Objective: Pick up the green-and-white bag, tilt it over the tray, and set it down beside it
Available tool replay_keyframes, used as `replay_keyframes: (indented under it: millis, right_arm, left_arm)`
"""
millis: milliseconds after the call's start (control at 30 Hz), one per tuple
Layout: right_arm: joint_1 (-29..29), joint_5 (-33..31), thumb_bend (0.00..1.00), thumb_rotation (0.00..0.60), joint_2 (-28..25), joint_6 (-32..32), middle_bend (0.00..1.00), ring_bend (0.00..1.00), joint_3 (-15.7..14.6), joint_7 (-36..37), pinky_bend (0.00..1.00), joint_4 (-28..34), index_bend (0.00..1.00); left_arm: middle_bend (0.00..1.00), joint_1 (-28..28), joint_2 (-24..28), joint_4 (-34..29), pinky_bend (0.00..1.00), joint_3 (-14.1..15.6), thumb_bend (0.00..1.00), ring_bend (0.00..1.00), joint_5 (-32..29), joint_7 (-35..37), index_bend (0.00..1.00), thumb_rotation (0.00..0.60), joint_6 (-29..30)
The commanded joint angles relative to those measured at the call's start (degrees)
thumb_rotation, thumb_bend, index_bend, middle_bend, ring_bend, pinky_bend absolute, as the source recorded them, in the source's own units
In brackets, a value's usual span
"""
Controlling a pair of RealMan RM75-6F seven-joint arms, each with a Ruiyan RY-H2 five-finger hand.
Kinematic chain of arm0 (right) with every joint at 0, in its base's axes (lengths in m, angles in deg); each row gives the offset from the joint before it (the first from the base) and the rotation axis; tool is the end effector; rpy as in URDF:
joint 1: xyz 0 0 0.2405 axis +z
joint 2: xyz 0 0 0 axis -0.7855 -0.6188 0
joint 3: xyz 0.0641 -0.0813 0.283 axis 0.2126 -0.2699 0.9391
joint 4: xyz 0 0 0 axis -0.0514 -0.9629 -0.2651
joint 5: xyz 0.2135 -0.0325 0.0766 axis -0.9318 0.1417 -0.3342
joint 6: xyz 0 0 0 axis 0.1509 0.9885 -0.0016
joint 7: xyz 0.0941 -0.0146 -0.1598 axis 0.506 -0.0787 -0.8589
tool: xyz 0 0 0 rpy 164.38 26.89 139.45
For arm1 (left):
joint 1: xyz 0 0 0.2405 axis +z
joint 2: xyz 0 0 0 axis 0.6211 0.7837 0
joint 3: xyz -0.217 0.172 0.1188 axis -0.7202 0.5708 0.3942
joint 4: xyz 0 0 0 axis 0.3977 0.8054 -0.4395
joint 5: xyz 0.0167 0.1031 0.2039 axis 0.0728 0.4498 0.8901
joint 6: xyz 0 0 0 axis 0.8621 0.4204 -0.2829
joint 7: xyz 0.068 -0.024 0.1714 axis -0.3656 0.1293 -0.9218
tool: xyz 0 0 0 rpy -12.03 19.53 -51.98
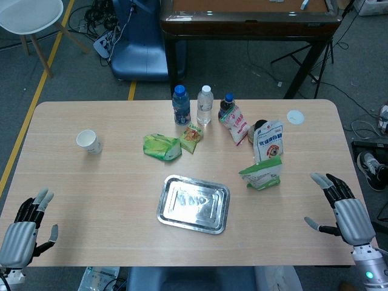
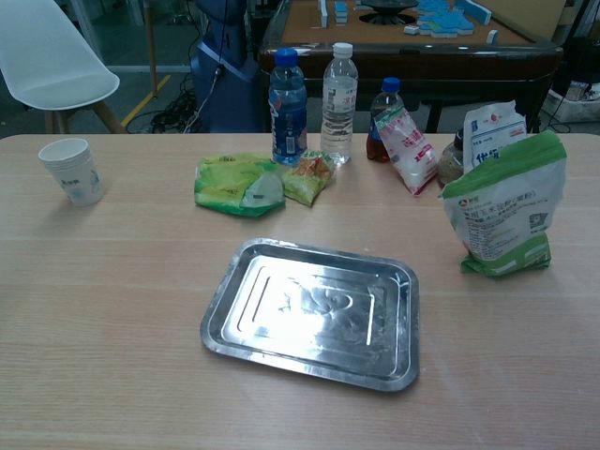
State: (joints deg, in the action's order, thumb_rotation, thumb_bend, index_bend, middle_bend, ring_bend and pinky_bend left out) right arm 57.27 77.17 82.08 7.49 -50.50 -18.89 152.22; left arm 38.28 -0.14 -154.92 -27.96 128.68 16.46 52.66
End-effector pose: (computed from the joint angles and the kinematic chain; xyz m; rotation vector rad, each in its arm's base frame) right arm -0.3280 -0.2176 0.1544 1.4631 -1.0135 1.0954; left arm -0.3267 0.1841 0.1348 -1.3515 -1.0058 -1.0486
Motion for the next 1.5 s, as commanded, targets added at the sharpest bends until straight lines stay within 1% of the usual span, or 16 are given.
replay_keyframes:
  millis: [33, 200, 400, 567, 700, 967, 1133, 1233, 1500]
  right_arm:
    - [-0.1, 1.0, 0.11, 0.600, 0.0, 0.5, 0.14, 0.07, -0.3, 0.0, 0.09, 0.3, 0.06]
    - [0.0, 1.9, 0.11, 0.600, 0.0, 0.5, 0.14, 0.07, -0.6, 0.3, 0.09, 0.2, 0.06]
    - [0.4, 0.4, 0.10, 0.600, -0.2, -0.4, 0.14, 0.07, 0.1, 1.2, 0.09, -0.9, 0.06]
    - [2.0, -2.5, 0.10, 0.600, -1.1, -3.8, 0.14, 0.07, 1.1, 3.1, 0.09, -2.3, 0.06]
    - [3.5, -4.3, 0.10, 0.600, -0.7, -6.4, 0.14, 0.07, 2.1, 4.8, 0.09, -4.1, 0.06]
    - [7.6, -10.1, 0.09, 0.600, 2.2, -14.9, 0.14, 0.07, 4.4, 9.5, 0.09, -10.6, 0.06]
    - [10.7, -12.6, 0.09, 0.600, 4.8, -21.3, 0.14, 0.07, 4.9, 11.2, 0.09, -15.2, 0.06]
    - [12.5, -13.1, 0.09, 0.600, 6.9, -24.3, 0.14, 0.07, 5.3, 12.5, 0.09, -18.2, 0.06]
    - [16.0, -12.5, 0.09, 0.600, 12.5, -27.8, 0.14, 0.07, 5.8, 16.7, 0.09, -26.1, 0.06]
  left_arm:
    - [0.00, 0.0, -0.2, 0.4, 0.02, 0.0, 0.47, 0.06, -0.3, 0.3, 0.01, 0.600, -0.2]
    - [0.00, 0.1, -0.4, 0.8, 0.02, 0.0, 0.47, 0.06, -0.1, 0.8, 0.01, 0.600, 0.1]
    - [0.00, 0.3, -0.4, 1.3, 0.02, 0.1, 0.47, 0.06, -0.3, 1.4, 0.01, 0.600, 0.4]
    - [0.00, 0.2, -0.5, 1.5, 0.02, 0.2, 0.47, 0.06, -0.2, 1.8, 0.01, 0.600, 0.2]
    - [0.00, 0.3, -0.5, 1.5, 0.02, 0.2, 0.47, 0.06, -0.2, 1.8, 0.01, 0.600, 0.4]
    - [0.00, 0.5, -0.5, 1.7, 0.02, 0.4, 0.47, 0.06, -0.6, 1.8, 0.01, 0.600, 0.3]
    - [0.00, 0.6, -0.6, 1.9, 0.02, 0.5, 0.47, 0.06, -1.0, 1.8, 0.01, 0.600, -0.1]
    - [0.00, 0.5, -0.5, 1.7, 0.02, 0.4, 0.47, 0.06, -0.9, 1.6, 0.01, 0.600, -0.2]
    - [0.00, 0.3, -0.1, 0.8, 0.02, 0.4, 0.47, 0.06, -0.8, 0.7, 0.01, 0.600, -0.4]
